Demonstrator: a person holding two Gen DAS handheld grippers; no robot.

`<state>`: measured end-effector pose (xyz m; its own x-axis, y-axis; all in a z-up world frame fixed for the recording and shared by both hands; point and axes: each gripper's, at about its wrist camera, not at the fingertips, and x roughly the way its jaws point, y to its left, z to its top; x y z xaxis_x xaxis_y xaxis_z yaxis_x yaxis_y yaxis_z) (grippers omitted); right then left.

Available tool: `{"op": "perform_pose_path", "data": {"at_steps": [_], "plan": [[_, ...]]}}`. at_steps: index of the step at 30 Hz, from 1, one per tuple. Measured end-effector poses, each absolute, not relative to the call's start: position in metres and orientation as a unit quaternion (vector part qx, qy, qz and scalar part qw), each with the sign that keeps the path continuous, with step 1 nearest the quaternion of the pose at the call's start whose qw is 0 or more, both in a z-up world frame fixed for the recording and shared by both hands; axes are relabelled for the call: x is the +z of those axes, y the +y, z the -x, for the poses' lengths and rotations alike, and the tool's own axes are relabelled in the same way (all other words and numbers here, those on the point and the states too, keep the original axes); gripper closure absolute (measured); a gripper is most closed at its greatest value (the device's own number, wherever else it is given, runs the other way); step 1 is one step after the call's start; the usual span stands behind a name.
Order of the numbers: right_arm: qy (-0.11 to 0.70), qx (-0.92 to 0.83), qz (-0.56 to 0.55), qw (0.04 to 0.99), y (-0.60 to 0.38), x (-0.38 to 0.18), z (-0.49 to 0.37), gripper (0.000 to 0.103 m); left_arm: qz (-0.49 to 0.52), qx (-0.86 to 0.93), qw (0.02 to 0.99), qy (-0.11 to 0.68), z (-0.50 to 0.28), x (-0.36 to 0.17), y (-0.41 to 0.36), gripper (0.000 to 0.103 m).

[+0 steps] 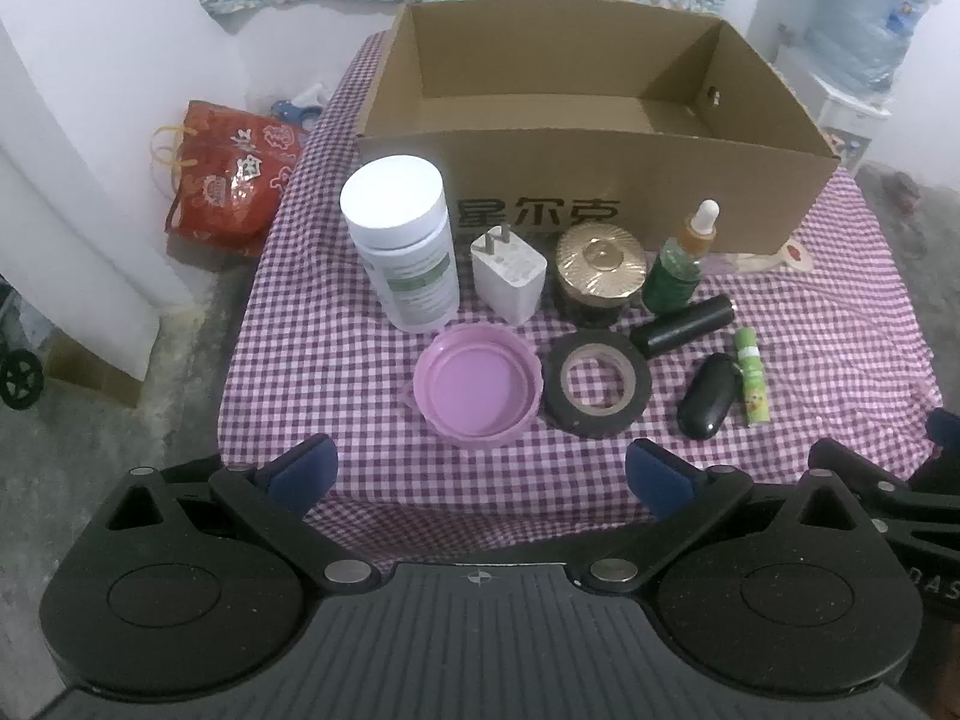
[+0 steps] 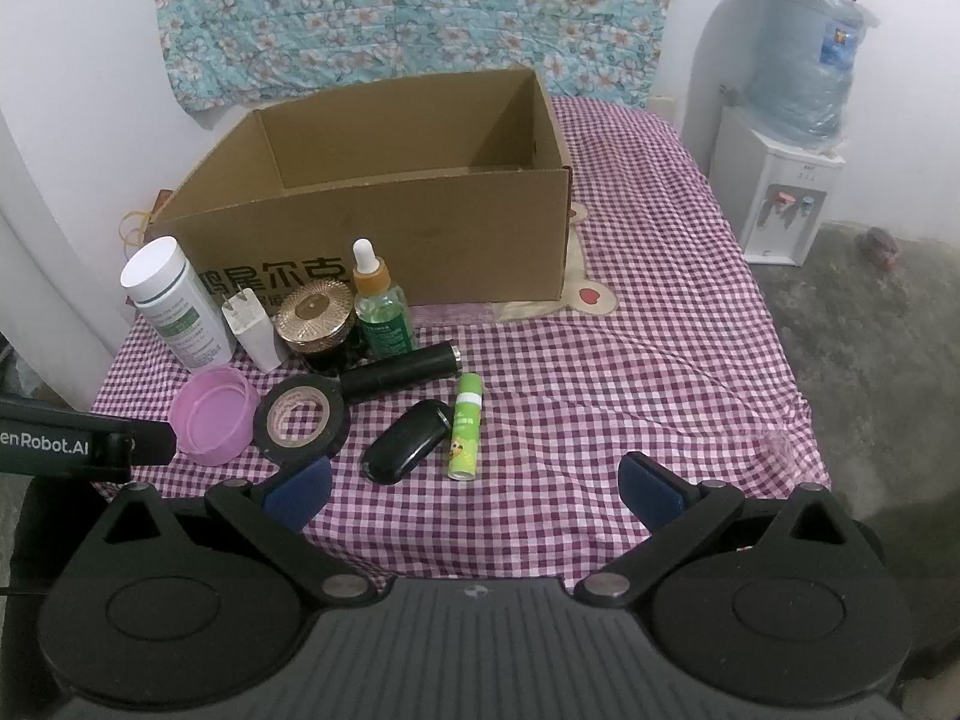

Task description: Organize rigid objects

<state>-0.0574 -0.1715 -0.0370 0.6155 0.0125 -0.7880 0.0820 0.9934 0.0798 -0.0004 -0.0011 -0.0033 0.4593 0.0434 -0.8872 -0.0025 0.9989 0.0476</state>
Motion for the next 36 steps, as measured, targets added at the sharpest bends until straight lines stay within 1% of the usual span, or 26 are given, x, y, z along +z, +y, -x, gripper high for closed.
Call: {"op": "perform_pose_path", "data": {"at_steps": [36], "plan": [[0.434,-0.018,-0.053,0.899,-0.1734,-0.0368,0.0547,0.0,-0.03,0.007,0.851,0.525,-0.0022,-0.0047,-0.0013,0.0]]}}
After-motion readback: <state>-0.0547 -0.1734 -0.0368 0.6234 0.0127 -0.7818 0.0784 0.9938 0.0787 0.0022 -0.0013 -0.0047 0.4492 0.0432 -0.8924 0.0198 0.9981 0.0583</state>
